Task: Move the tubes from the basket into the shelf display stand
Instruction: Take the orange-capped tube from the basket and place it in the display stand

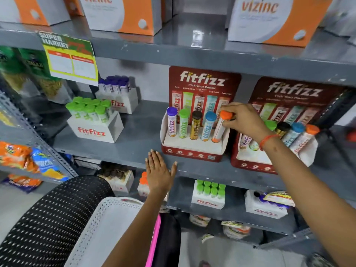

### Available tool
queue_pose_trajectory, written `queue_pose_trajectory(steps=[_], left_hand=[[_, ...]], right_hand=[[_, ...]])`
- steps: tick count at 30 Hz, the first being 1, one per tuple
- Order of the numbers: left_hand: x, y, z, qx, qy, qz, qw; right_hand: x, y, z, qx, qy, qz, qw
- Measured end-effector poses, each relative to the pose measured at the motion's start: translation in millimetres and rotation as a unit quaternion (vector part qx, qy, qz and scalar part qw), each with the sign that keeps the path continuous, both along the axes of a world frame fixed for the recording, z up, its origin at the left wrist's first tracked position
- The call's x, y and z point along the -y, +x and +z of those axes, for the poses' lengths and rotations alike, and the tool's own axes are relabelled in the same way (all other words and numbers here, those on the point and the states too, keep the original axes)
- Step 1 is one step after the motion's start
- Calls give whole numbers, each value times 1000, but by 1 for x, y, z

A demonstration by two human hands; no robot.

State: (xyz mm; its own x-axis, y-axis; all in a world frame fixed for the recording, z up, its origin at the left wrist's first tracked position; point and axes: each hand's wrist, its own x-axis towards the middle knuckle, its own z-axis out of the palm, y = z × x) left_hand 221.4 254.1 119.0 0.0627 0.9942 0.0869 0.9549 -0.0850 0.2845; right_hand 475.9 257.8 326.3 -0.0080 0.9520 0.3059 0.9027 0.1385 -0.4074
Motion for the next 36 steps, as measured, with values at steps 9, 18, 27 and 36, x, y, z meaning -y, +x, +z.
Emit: queue_pose_trajectory(steps=[9, 18, 27, 36], left_hand=[[-3, 2, 2, -13, -31, -2, 999], [-4, 3, 13, -41, -75, -4, 996], [-8, 4, 14, -61, -96, 0, 994], [-6, 3, 17, -62, -108, -8, 992]], right_hand=[[1, -7, -25, 38, -19, -54, 998], [0, -13, -13, 4, -71, -108, 992], [-3, -12, -9, 31, -131, -16, 991], [2, -12, -15, -65, -40, -52, 996]])
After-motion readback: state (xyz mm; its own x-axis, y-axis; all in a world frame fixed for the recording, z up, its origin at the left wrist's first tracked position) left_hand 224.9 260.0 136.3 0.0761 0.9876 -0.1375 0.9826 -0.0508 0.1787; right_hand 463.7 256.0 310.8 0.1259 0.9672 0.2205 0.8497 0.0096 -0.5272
